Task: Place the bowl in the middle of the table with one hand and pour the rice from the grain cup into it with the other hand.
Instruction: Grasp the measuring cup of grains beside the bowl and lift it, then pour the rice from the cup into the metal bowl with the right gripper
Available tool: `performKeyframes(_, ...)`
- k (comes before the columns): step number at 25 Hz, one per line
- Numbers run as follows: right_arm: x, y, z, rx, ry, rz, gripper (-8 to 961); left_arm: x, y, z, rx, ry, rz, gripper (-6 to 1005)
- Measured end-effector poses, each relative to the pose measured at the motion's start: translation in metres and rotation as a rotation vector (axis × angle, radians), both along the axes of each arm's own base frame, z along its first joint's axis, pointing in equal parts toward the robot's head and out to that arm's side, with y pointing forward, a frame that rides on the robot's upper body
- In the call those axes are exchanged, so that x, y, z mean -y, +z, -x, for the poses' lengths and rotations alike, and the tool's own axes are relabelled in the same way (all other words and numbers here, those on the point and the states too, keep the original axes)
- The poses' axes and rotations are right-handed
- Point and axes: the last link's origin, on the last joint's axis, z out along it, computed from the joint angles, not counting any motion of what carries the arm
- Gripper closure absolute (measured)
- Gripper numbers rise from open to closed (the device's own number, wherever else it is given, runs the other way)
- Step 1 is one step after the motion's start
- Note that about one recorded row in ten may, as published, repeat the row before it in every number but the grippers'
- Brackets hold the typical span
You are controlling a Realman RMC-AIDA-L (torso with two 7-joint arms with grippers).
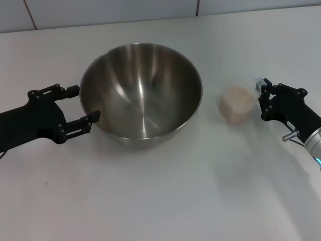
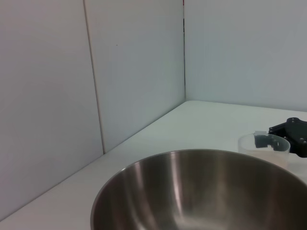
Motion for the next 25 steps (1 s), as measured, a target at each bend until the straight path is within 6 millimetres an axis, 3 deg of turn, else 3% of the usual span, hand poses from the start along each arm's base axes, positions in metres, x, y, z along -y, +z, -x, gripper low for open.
performKeyframes(10,0.004,0.009,0.006,-0.03,0.055,-0.058,951,-0.001,0.002,0.0,-0.05,0.021,0.038,271)
performKeyframes(14,0.005,0.022,0.015,-0.031,0.13,-0.136,951,-0.003,0.004,-0.005,-0.095,0.022,0.044,271)
performKeyframes(19,-0.01,0.033,0.042,0.018,0.278,-0.253,951,-0.005,0.007,-0.009,-0.097,0.013,0.038,271)
performKeyframes(22,-0.02,0.027,0.067,0.107,0.379,-0.308,950,-0.005,0.007,-0.009,-0.097,0.012,0.037,271)
performKeyframes(23,-0.025,0.017,0.086,0.228,0.453,-0.358,950,-0.005,0.007,-0.009,-0.097,0.012,0.037,271)
performKeyframes(25,-0.027,0.011,0.095,0.309,0.487,-0.387,950,-0.004,0.007,-0.009,-0.097,0.012,0.039,271)
